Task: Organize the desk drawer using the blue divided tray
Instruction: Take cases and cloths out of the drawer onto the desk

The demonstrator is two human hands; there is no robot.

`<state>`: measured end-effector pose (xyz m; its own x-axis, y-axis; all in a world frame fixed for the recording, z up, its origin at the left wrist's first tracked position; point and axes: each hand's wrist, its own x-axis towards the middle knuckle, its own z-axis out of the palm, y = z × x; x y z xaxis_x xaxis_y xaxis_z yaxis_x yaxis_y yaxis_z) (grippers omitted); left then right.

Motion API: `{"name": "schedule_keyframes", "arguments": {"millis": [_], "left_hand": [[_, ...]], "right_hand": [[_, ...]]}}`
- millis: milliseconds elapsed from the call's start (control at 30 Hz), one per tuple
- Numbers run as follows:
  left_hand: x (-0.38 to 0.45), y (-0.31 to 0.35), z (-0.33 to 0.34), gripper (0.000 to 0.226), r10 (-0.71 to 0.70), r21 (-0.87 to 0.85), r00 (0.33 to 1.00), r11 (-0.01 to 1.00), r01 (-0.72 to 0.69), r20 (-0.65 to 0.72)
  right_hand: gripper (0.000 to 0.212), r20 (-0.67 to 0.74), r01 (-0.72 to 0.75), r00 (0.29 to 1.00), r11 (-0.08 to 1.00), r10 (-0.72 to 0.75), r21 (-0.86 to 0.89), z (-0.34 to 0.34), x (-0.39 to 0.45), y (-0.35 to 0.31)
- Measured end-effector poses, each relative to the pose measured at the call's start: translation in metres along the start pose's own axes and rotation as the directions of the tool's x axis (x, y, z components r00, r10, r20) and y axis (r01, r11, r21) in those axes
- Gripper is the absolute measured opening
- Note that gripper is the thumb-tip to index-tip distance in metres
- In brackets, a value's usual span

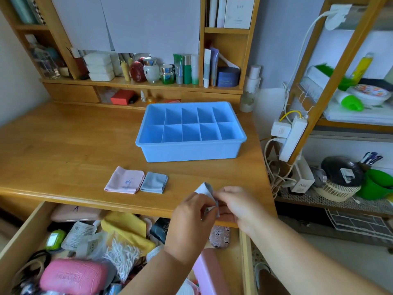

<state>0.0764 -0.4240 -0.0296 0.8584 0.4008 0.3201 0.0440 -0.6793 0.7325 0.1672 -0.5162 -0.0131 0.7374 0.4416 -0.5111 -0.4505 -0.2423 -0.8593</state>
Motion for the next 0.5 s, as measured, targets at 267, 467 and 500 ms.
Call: {"name": "schedule_keyframes", "arguments": {"millis": [267, 467, 500], "left_hand": [[-0.006, 0.0, -0.009, 0.011, 0.015, -0.058, 0.998, 0.998, -0.019, -0.068], [-0.013, 0.001, -0.021, 0.023, 0.04, -0.185, 0.982, 0.983, -0.005, 0.186], [-0.011, -0.001, -0.027, 0.025, -0.028, -0.242, 0.988, 0.968, 0.065, 0.152]], "right_hand": [[0.018, 0.003, 0.055, 0.998, 0.998, -0.055, -0.027, 0.007, -0.012, 0.004], [0.011, 0.055, 0.079, 0.996, 0.994, -0.075, -0.069, 0.003, -0.02, 0.001], [0.008, 0.07, 0.088, 0.994, 0.992, -0.082, -0.092, 0.002, -0.021, 0.0]]}}
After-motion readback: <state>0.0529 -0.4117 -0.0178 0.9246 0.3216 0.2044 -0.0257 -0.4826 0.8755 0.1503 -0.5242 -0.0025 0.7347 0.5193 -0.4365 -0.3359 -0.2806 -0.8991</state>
